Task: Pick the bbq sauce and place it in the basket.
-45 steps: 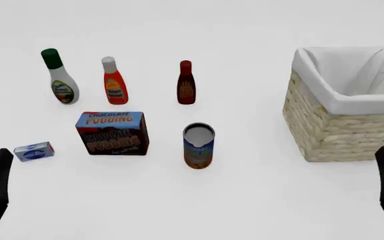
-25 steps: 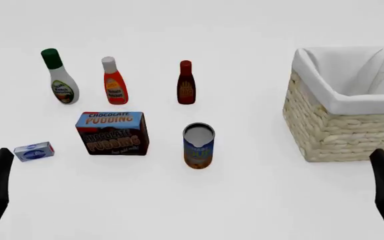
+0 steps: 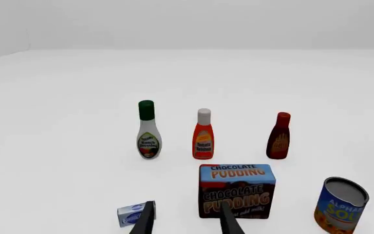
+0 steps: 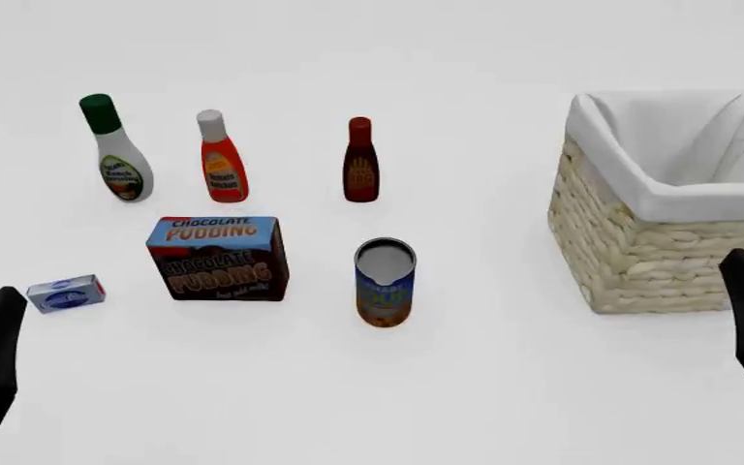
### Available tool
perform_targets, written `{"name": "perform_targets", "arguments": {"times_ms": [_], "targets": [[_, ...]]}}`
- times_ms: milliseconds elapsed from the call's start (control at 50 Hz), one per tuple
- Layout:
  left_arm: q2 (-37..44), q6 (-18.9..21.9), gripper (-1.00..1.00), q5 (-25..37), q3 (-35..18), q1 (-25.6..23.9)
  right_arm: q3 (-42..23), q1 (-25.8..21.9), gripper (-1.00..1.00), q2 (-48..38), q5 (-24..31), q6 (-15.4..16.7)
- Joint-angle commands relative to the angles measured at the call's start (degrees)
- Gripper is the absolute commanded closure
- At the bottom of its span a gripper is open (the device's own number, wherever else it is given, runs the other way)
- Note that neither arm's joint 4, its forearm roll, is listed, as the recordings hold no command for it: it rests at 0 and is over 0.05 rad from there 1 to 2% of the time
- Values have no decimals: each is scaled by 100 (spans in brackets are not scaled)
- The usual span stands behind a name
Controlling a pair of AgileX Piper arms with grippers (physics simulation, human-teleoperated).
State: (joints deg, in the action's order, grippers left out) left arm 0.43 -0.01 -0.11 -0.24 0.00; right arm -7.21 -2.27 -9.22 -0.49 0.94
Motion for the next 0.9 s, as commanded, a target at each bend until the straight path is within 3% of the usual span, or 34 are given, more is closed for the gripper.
{"name": "perform_targets", "arguments": {"times_ms": [20, 380, 480, 740, 900], "targets": [[0, 0, -100, 0, 0, 0, -612, -138, -100, -724, -89, 182], [1, -2, -100, 0, 0, 1, -1837, -85, -100, -1812, 502, 483], [0, -1, -100, 0, 0, 0, -2309, -51, -100, -2076, 815, 340], [0, -1, -100, 0, 0, 1, -2919, -7, -100, -2841, 932, 590], [0, -2, -100, 0, 0, 0, -3699, -138, -100, -3522, 1093, 198]]}}
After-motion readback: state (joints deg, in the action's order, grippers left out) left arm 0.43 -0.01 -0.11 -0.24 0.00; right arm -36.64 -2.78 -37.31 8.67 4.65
